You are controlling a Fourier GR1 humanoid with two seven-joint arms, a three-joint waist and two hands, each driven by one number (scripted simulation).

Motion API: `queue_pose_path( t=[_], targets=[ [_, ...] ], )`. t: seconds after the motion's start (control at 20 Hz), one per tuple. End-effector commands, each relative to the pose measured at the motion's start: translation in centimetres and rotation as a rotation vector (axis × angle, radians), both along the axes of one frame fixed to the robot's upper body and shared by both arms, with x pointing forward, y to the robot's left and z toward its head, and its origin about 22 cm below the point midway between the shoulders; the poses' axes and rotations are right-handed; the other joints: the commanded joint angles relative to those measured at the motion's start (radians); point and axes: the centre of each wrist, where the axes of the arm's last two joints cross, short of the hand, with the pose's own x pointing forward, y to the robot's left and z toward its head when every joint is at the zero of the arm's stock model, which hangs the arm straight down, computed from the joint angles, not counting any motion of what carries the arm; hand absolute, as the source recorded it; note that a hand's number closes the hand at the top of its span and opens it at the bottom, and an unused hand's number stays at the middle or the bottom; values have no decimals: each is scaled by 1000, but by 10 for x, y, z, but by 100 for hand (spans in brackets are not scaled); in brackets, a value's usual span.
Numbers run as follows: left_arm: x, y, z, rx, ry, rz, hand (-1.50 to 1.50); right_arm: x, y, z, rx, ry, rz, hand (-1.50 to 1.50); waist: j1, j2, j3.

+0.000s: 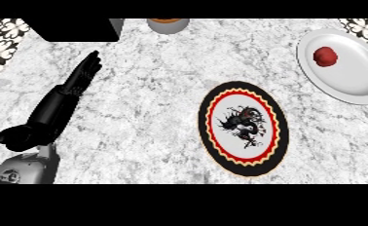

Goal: Pick the bell pepper from the plate and place it in the plate

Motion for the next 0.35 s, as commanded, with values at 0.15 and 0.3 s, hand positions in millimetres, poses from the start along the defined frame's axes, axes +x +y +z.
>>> queue_pose_path(
  t=[0.15, 0.3],
  targets=[
    [8, -3, 8, -4, -13, -17, 0, -30, -29, 30, -32, 4, 42, -150, 0, 0, 0],
    [7, -1, 8, -5, 0, -2, 0, -34, -28, 19, -20, 22, 64, -150, 6, 2, 1]
  ],
)
